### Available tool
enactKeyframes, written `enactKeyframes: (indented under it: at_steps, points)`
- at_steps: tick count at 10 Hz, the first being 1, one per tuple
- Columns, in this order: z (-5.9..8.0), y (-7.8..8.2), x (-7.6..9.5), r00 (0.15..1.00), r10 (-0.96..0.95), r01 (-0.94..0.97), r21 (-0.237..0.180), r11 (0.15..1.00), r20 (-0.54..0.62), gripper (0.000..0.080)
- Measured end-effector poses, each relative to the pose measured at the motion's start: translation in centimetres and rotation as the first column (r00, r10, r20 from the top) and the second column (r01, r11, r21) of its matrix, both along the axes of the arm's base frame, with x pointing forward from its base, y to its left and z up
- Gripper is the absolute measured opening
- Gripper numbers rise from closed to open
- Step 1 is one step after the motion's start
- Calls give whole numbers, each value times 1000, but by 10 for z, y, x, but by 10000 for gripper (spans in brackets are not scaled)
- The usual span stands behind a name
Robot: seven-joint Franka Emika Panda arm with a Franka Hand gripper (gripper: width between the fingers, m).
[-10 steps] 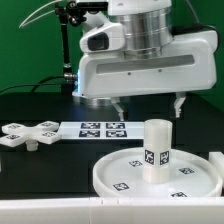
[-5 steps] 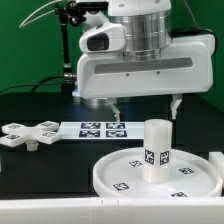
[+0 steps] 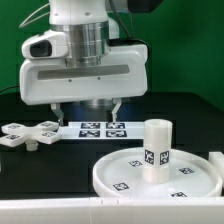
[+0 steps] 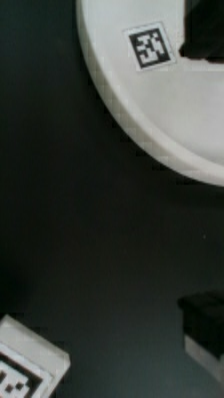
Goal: Assemble round table
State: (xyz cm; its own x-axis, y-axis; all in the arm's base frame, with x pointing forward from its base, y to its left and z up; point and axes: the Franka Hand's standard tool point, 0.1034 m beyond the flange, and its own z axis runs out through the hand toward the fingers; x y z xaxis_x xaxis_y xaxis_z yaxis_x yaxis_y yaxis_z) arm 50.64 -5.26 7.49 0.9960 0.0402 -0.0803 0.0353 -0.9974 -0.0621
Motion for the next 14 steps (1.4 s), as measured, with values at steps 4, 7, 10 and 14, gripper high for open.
enactKeyframes:
  at_steps: [4,7,10,14]
  points:
    - [-3,-11,-5,999,-20,20,-17,1000,30,649]
    - [-8,-58,-36,992,-81,88,-67,994,101,649]
    - [-14,-69,-41,990,-107,113,-61,992,89,649]
    - [-17,-79,-49,992,-98,104,-66,992,82,649]
